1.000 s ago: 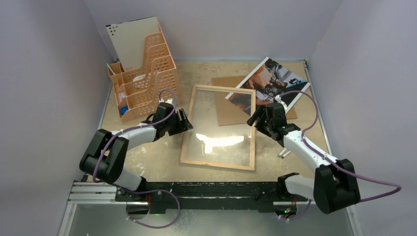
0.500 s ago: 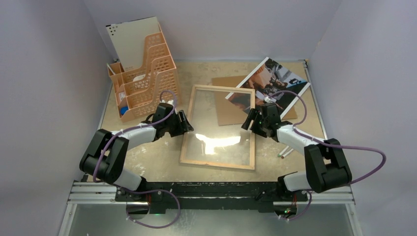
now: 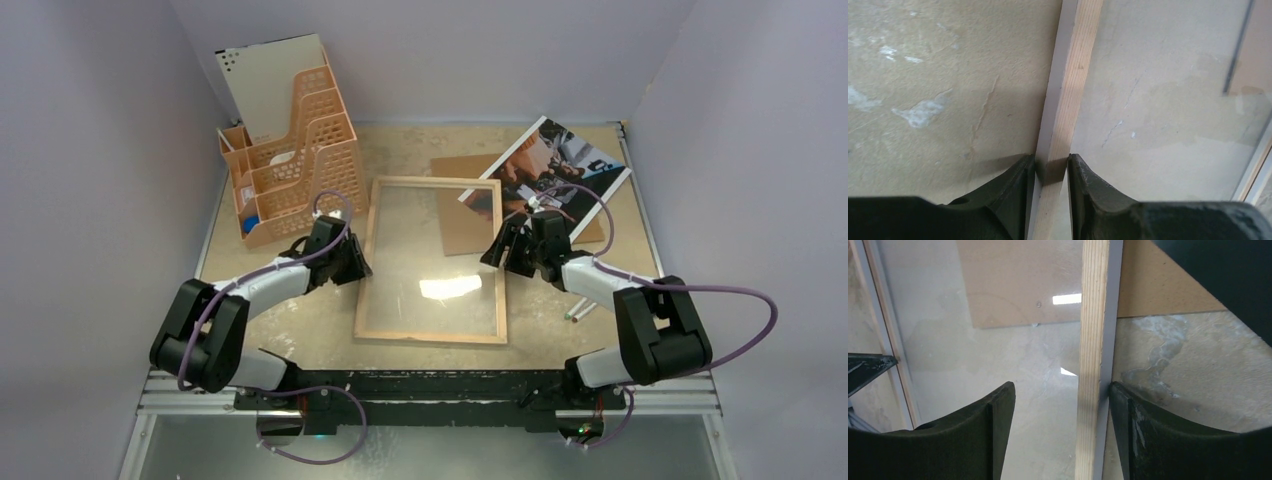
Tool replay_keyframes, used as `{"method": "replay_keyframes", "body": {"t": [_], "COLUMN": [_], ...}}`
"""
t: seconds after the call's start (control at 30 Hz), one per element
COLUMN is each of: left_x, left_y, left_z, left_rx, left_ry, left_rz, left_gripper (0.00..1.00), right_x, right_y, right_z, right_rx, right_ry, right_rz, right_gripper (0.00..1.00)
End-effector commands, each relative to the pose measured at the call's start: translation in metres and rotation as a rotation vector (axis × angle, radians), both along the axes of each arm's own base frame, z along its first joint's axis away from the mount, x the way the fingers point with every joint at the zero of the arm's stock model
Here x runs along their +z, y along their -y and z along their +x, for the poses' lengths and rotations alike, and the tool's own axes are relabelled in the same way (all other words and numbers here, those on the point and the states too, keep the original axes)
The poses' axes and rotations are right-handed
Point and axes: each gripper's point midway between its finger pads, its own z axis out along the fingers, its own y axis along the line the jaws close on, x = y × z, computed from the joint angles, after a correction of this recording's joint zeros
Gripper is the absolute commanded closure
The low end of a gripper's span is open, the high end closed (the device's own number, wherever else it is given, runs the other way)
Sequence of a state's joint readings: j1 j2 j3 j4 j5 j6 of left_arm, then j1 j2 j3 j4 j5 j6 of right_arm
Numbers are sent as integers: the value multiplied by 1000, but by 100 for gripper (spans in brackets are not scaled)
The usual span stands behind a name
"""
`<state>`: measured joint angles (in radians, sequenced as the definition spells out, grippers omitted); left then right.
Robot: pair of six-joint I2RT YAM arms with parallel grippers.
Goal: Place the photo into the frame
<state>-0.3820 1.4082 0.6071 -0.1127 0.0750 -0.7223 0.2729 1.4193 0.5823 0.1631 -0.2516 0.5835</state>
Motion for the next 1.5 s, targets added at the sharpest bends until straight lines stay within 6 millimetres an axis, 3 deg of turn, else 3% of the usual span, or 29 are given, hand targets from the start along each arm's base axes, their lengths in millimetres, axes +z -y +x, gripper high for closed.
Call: {"method": "replay_keyframes", "body": {"t": [0.0,0.17,0.3,0.53,0.67,0.87,1.07,1.17,1.3,1.47], "left_x": [1,5,9,17,27,48,50,44,42,23], "left_y": [-20,-31,-31,-29,-26,-24,-29,-36,-41,-46], "left_z": [-8,-7,-7,-5,-2,5,16,18,17,8], "left_rx": [36,57,52,44,30,10,62,114,140,150], "left_ry": [5,14,10,29,50,103,162,197,252,244], "left_rz": [99,150,156,145,133,130,136,140,132,133], "left_gripper": [69,74,59,55,56,48,52,58,59,63], "right_x": [16,19,22,23,39,59,54,44,28,12], "right_y": [-23,-12,-4,21,54,124,187,198,198,199], "right_z": [-3,3,12,24,35,49,56,55,44,31], "right_rx": [67,3,-38,-152,-290,-556,-744,-775,-770,-778], "right_ry": [19,-1,3,11,44,93,53,12,-27,-56], "right_rz": [98,48,-1,-91,-129,-236,-255,-233,-206,-163], "right_gripper": [30,29,28,27,26,22,21,23,23,24]}}
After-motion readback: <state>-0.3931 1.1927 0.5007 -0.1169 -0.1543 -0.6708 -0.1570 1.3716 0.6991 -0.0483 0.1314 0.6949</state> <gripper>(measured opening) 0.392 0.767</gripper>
